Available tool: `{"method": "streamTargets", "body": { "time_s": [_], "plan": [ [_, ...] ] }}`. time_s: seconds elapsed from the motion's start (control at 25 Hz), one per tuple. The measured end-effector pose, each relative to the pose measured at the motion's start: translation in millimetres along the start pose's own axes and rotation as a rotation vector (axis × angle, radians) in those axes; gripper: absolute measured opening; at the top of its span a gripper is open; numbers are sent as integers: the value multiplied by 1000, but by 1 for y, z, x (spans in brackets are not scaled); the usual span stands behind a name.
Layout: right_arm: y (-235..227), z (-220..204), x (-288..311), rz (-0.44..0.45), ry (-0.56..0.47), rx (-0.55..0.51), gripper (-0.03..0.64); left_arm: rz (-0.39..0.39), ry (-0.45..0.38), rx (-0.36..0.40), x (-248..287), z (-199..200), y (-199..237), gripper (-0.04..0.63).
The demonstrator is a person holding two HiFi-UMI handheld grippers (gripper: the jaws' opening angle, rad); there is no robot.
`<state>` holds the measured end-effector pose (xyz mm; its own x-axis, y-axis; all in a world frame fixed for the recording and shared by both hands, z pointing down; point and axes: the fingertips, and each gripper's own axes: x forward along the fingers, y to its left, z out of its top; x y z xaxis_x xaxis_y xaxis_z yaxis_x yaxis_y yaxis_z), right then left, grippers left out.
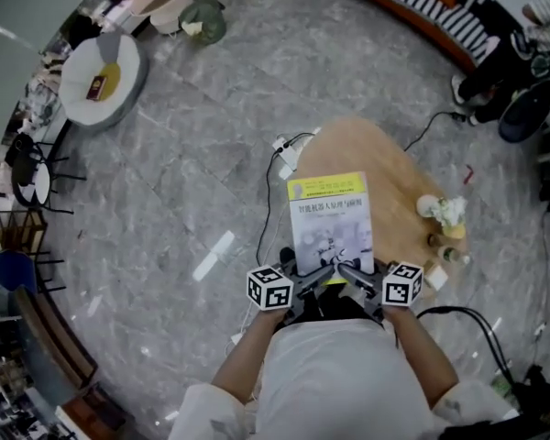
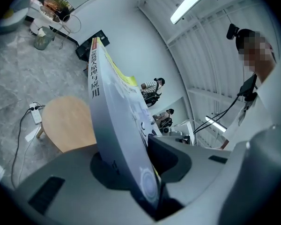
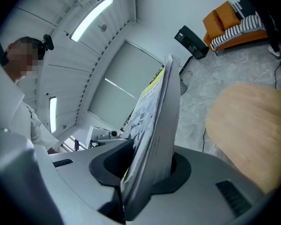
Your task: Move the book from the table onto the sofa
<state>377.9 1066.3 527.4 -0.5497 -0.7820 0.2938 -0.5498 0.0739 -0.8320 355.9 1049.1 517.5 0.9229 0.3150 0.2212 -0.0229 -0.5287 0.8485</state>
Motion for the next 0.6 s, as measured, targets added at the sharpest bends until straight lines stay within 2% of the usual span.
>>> {"method": "streamTargets", "body": {
  "time_s": [0.32,0.6],
  "plan": [
    [59,33,91,66,54,-71,127,42,-85,16,-93,60,14,103],
    [95,55,149,107,83,-129,127,77,-147,40,-152,101,24,103]
  ]
}}
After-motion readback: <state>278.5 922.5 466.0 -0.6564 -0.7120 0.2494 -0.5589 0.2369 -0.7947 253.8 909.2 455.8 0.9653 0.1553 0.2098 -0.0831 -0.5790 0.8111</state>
